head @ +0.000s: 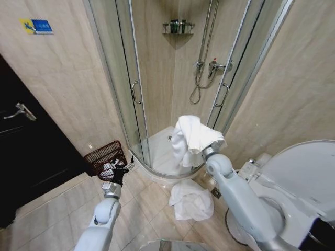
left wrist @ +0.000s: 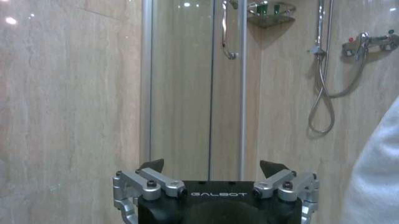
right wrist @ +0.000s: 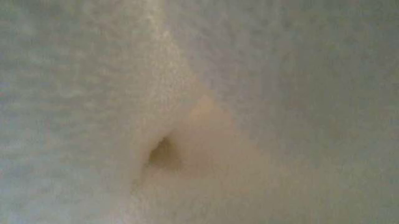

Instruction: Discard the used towel into the hamper.

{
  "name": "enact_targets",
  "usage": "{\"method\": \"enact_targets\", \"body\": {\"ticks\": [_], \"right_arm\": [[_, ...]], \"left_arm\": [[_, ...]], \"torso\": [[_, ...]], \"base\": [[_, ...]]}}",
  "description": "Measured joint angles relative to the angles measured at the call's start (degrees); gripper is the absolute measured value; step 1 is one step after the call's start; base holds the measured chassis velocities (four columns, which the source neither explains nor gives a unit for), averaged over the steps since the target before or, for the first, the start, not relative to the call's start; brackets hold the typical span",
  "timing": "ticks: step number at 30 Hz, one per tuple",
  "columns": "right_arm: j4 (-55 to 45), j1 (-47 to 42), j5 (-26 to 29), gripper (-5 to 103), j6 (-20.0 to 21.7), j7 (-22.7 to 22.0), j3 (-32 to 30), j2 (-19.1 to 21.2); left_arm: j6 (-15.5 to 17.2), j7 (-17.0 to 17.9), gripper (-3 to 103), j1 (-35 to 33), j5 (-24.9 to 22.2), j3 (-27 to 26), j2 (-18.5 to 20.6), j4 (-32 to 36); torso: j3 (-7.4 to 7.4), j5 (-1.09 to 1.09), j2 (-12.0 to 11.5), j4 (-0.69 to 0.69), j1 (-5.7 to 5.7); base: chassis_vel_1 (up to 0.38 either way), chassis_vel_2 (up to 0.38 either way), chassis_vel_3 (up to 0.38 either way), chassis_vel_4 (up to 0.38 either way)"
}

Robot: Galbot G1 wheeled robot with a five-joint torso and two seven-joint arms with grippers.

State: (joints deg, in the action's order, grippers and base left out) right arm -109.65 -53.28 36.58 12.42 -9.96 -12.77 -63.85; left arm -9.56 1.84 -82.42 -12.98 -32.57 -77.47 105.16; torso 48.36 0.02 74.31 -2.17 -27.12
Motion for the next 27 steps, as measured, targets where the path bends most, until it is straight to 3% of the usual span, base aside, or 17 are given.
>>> {"method": "enact_targets", "body": {"ticks": [1, 3, 9, 11, 15, 17, 23, 27], "right_arm": [[-0.6, -0.8, 0.5, 7, 0.5, 0.0, -0.6, 0.2], [-4.5, -6.2, 5.1, 7, 5.4, -1.9, -3.4, 1.6], [-6.5, -11.8, 5.8, 7, 7.5, -2.7, -4.3, 1.8], [-6.3, -15.3, 0.5, 7, 3.8, -2.4, -3.6, 0.6], [-5.9, -19.6, -5.6, 7, 0.4, -0.8, -3.9, -2.2], [-5.8, -20.2, -6.5, 7, -0.3, -0.6, -4.0, -2.8], [-5.4, -26.0, -16.8, 7, -6.6, 2.6, -6.0, -7.4], [-7.2, -28.0, -19.9, 7, -8.2, 3.4, -6.8, -9.0]], "left_arm": [[0.0, 0.0, 100, 0.0, 0.0, 0.0, 0.0, 0.0], [0.0, -0.3, 100, 0.1, 0.1, 0.5, 0.0, 0.0], [-0.2, -0.3, 100, 0.0, 0.0, 0.6, 0.0, 0.0], [-0.5, -0.3, 100, -0.2, -0.2, 0.6, -0.1, 0.3], [-0.8, -0.3, 100, -0.9, -0.5, 0.2, 0.1, 0.8], [-0.9, -0.3, 100, -1.0, -0.6, 0.0, 0.1, 0.8], [-1.9, -0.4, 100, -2.2, -1.9, -0.4, 0.2, 1.4], [-2.1, -0.6, 100, -2.5, -2.0, -0.1, 0.0, 2.0]], "torso": [[0.00, 0.00, 0.0, 0.00, 0.00], [-0.01, -0.01, 0.0, 0.02, 0.01], [0.00, -0.01, 0.0, 0.00, 0.01], [0.00, 0.00, 0.0, 0.01, 0.00], [0.00, -0.01, 0.0, 0.01, 0.00], [0.00, -0.01, 0.0, 0.00, 0.00], [0.00, -0.02, 0.0, 0.01, 0.00], [0.00, -0.03, 0.0, 0.01, 0.00]], "base": [[0.000, 0.000, 0.000, 0.000], [0.000, 0.000, 0.000, 0.000], [0.000, 0.000, 0.000, 0.000], [0.000, 0.000, 0.000, 0.000], [0.000, 0.000, 0.000, 0.000], [0.000, 0.000, 0.000, 0.000], [0.000, 0.000, 0.000, 0.000], [0.000, 0.000, 0.000, 0.000]]}}
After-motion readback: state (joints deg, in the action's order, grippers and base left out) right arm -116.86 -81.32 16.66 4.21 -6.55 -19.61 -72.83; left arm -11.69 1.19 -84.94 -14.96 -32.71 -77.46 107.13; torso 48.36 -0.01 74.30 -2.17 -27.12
